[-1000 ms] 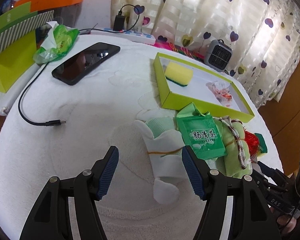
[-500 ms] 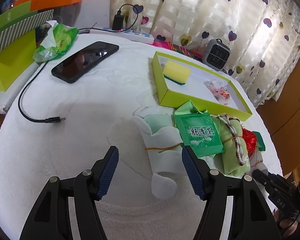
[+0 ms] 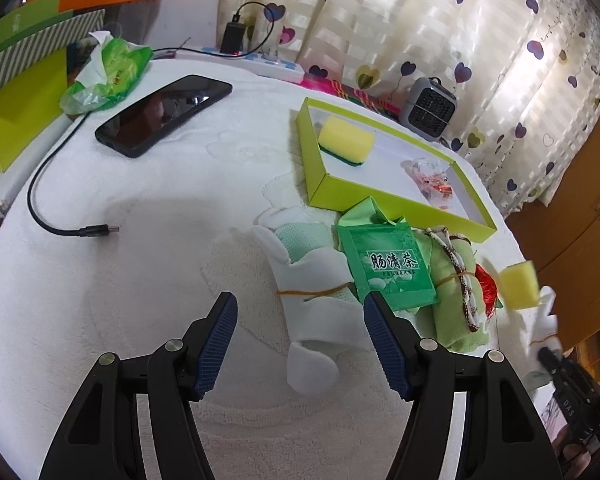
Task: Organize soft objects
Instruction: 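Grasp the white glove with green mesh using the left tool while the right tool holds its glove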
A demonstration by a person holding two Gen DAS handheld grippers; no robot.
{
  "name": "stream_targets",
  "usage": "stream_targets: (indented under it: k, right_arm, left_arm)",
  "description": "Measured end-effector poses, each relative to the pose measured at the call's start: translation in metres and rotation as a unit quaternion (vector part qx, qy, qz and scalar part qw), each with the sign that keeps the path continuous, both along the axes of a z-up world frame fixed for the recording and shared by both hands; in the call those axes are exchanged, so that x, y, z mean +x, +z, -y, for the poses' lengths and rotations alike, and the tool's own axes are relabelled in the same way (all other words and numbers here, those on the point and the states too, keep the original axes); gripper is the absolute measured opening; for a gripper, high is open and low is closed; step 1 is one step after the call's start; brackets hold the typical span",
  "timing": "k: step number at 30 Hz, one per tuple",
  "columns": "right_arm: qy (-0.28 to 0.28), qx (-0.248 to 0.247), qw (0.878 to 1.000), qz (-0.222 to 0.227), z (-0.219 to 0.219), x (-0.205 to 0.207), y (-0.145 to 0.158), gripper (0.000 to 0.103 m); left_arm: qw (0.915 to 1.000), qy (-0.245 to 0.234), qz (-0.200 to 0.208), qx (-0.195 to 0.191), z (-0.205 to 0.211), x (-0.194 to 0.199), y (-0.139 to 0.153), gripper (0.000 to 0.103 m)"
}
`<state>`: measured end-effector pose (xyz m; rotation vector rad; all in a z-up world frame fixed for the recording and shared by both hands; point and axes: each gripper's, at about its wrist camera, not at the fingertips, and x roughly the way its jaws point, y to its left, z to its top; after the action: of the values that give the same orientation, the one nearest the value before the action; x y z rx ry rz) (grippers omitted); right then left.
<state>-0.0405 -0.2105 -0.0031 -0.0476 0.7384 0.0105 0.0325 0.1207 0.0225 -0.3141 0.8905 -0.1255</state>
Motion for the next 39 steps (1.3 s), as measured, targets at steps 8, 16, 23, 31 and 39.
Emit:
stream_targets:
  k: [8, 16, 23, 31, 39]
  right_arm:
    - [0.029, 0.14, 0.99, -0.008, 0.039, 0.008, 0.0, 0.022]
    - [0.046, 0.158, 0.986, -0.004, 0.045, 0.008, -0.002, 0.022]
    - [0.055, 0.15, 0.987, 0.005, 0.038, 0.006, -0.001, 0.022]
    - [0.066, 0.151, 0.986, 0.009, 0.034, 0.008, 0.0, 0.022]
    - [0.067, 0.154, 0.986, 0.01, 0.035, 0.01, 0.0, 0.022]
  left_arm:
    - [0.9996, -0.005, -0.027, 0.008, 0.012, 0.017, -0.009, 0.066]
    - [0.9988, 0.001, -0.039, 0.029, 0.02, 0.029, -0.011, 0.066]
    - [0.9982, 0.015, -0.041, 0.042, 0.022, 0.034, -0.011, 0.066]
    - [0.9958, 0.016, -0.037, 0.082, 0.023, 0.035, -0.012, 0.048]
    - [0.9966, 0.021, -0.032, 0.073, 0.019, 0.029, -0.011, 0.028]
